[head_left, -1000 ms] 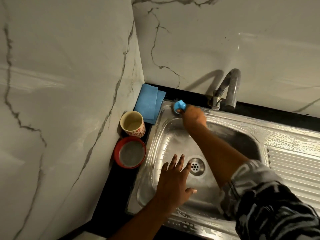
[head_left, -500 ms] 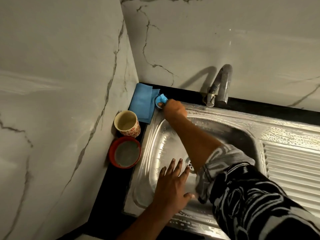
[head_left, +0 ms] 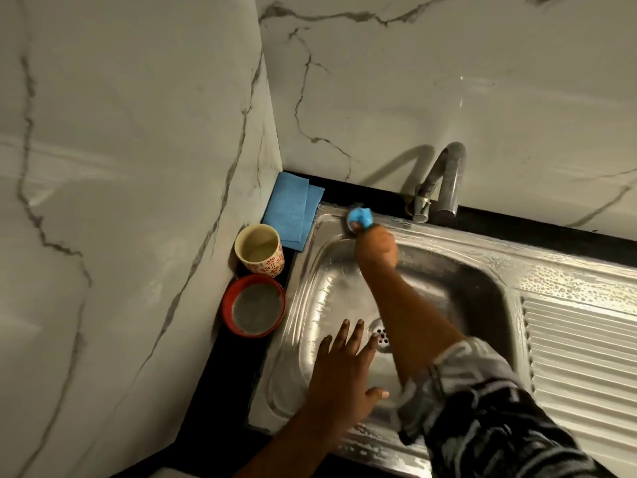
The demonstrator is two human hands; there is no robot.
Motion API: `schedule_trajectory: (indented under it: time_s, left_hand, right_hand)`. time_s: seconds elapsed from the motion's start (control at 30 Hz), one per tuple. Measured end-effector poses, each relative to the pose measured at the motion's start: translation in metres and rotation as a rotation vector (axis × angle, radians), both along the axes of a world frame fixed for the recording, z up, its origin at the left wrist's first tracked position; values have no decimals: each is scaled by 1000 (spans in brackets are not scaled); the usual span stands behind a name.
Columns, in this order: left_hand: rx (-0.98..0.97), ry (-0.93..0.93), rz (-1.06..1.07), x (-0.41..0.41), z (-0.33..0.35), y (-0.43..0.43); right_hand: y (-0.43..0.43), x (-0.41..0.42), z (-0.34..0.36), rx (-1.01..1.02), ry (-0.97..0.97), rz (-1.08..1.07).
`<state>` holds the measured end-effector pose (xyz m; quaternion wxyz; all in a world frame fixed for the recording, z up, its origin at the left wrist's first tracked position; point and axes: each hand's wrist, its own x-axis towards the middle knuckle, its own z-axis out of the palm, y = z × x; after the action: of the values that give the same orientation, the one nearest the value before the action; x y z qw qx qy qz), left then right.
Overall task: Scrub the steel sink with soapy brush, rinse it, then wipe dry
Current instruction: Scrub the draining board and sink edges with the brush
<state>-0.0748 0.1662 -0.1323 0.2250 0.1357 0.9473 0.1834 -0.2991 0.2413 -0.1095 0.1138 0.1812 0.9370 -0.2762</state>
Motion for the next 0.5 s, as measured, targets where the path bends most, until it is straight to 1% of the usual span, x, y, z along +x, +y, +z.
schedule_trajectory:
  time_s: [0.07,0.13,0.2,0.3,0.4,0.5]
  left_hand:
    - [2,13,6,3,6,-8]
    - [-6,-8,22,8,13,-17]
    - [-23,33,48,12,16,-26]
    - [-32,109,92,26,20,-45]
    - [17,251,168,48,28,-74]
    - [116,435,284,68,47,-106]
  right_hand:
    - [-36,-13,10,-66,2,106]
    - [-56,-20,15,-65,-26,193]
    - [-55,-16,16,8,-63,275]
    - [-37,11,16,-42,-109,283]
    - [-13,43,8,-88,-184,336]
    - [5,76,8,-90,-100,339]
